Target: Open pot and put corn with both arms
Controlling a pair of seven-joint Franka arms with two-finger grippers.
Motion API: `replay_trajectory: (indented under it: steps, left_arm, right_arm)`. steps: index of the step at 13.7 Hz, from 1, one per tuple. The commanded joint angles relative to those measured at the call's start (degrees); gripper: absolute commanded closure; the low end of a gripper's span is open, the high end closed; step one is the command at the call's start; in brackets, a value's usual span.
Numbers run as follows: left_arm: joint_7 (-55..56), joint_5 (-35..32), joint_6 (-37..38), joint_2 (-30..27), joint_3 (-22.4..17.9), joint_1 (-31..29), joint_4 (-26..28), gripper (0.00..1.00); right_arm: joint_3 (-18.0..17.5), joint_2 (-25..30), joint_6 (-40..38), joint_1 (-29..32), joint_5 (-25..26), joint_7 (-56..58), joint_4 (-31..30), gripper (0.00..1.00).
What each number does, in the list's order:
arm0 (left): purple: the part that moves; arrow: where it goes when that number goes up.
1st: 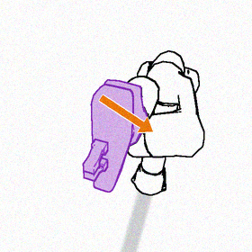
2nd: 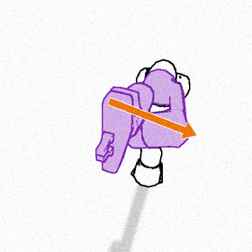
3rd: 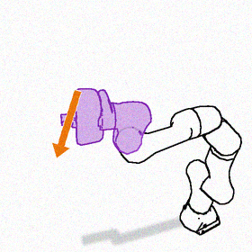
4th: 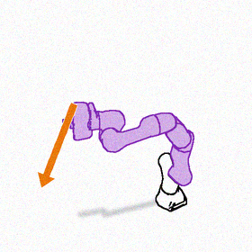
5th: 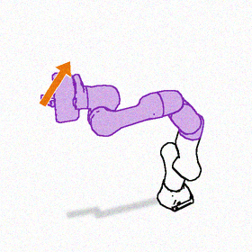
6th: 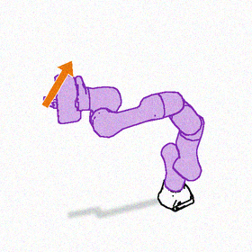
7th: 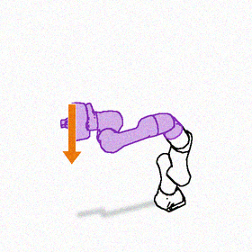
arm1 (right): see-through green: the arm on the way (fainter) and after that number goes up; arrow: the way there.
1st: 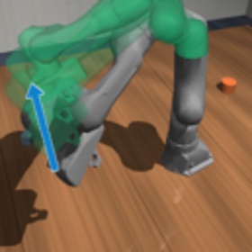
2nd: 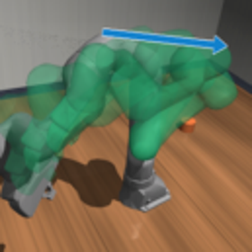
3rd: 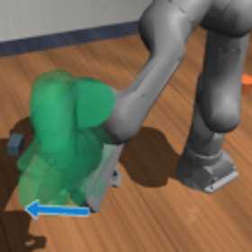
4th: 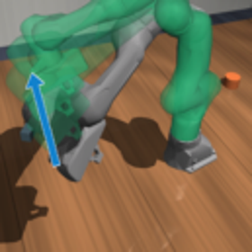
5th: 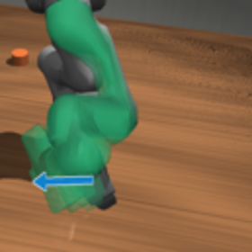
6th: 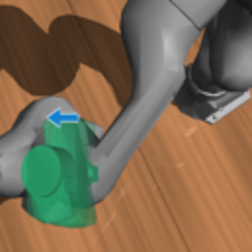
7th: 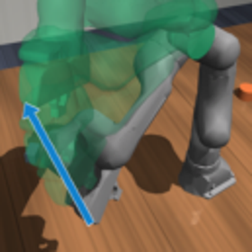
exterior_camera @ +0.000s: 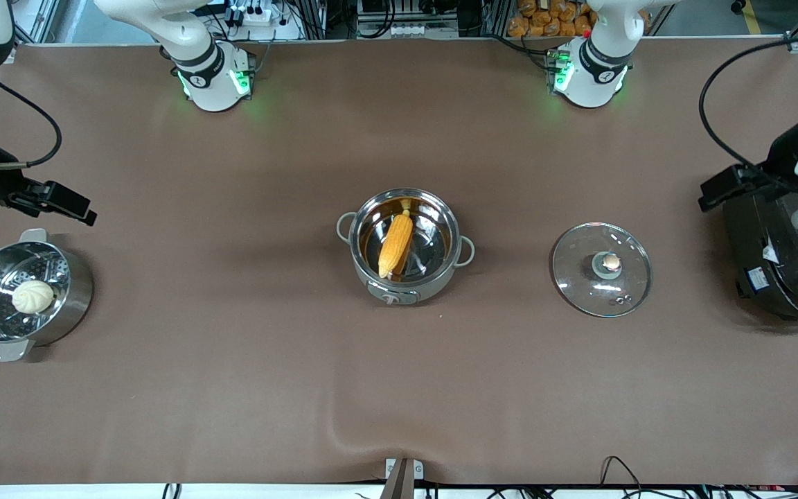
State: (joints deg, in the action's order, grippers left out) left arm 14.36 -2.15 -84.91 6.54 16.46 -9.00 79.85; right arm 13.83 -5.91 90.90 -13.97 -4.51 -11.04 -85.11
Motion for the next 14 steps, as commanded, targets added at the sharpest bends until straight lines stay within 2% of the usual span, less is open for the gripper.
replay_trajectory:
  steps: [1, 3, 6, 8, 10, 11, 12, 14]
  left_arm:
    - [-4.1, 1.4, 1.7, -3.4, 0.3, 0.6, 2.9, 0.00]
    - [-4.2, 1.4, 1.8, -4.9, -1.8, 2.4, 5.1, 0.00]
    - [-4.2, 1.4, 1.6, -8.5, -2.0, 2.6, 9.3, 0.00]
    - [-4.2, 1.7, 1.3, -10.2, -2.1, 2.8, 11.1, 0.00]
    - [-4.1, 1.9, 1.3, -10.2, -6.5, 6.9, 11.2, 0.00]
    - [-4.1, 1.8, 1.3, -10.2, -7.8, 7.9, 11.1, 0.00]
    - [-4.1, 1.7, 1.5, -10.3, -7.7, 7.9, 10.9, 0.00]
    - [-4.2, 1.7, 1.9, -10.2, -7.7, 7.9, 10.2, 0.00]
  right_arm:
    - [-1.3, -0.5, -0.5, 2.9, 0.1, 0.2, 1.4, 0.00]
    - [-4.4, -0.4, -0.5, 6.2, 0.0, 0.5, 1.4, 0.00]
    - [-13.1, -0.2, -0.6, 14.4, 0.6, 0.8, 1.1, 0.00]
    - [-14.1, 0.1, -0.9, 15.8, 1.4, 5.2, 0.8, 0.00]
    - [-14.4, 1.7, -0.8, 16.6, 2.8, 6.6, -1.6, 0.00]
    - [-15.5, 2.9, -0.2, 16.8, 5.2, 6.6, -3.6, 0.00]
    - [-16.9, 3.1, 0.0, 17.0, 8.7, 6.6, -3.6, 0.00]
    - [-17.7, 3.0, -0.3, 18.7, 9.1, 6.6, -3.4, 0.00]
